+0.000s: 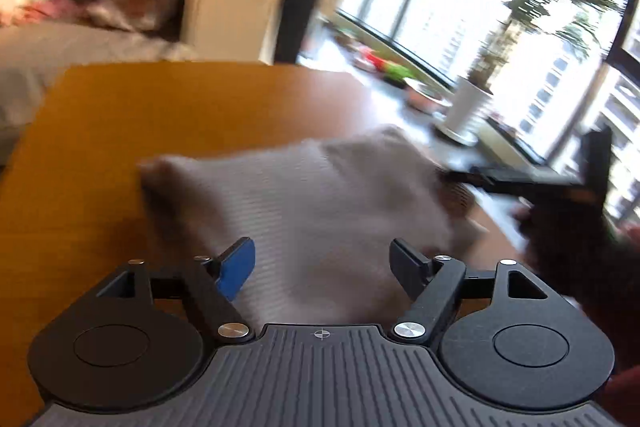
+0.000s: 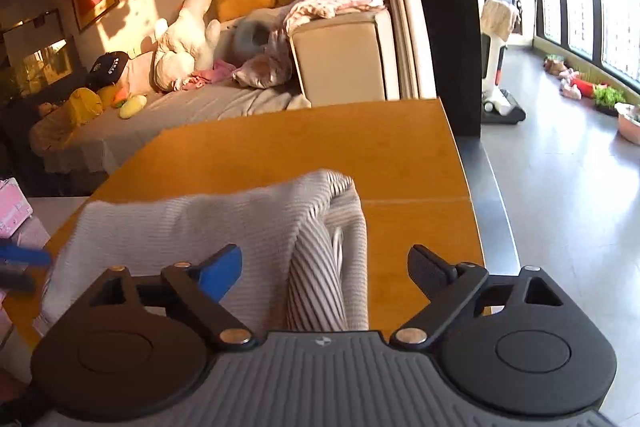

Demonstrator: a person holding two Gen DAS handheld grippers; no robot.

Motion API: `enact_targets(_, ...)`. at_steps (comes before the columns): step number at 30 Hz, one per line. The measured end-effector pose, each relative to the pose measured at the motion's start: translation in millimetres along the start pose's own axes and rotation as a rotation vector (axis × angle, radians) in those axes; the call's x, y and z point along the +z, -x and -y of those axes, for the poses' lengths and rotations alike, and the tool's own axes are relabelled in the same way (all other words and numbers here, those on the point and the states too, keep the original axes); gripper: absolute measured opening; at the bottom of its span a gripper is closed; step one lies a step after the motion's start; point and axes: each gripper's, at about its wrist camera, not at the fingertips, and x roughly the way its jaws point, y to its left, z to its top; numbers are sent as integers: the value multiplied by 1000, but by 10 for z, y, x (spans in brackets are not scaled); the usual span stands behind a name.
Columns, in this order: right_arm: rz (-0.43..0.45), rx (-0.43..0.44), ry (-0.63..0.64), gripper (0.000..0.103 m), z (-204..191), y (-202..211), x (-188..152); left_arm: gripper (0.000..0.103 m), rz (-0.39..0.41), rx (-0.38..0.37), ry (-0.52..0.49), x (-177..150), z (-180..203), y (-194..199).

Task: Fold clothes

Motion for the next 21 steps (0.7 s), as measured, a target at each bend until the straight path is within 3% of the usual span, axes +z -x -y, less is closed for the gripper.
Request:
enact_targets(4, 21, -20, 85, 91, -140, -63, 176, 79, -80, -68, 44, -39, -63, -296)
enact_targets(9, -74, -59, 171, 91, -214, -412, 153, 81, -63, -122, 144, 190, -373, -519)
enact_targets(13, -95, -94, 205, 92, -293, -546, 55, 81, -33, -99, 187, 484, -603, -797)
enact_targets(17, -105, -100, 199, 92, -403, -548, -50, 88, 2, -63, 206, 761, -701, -1044)
enact_targets(21, -130, -40, 190, 92, -591, -457, -153, 91, 51, 17, 125, 894, -599, -1208)
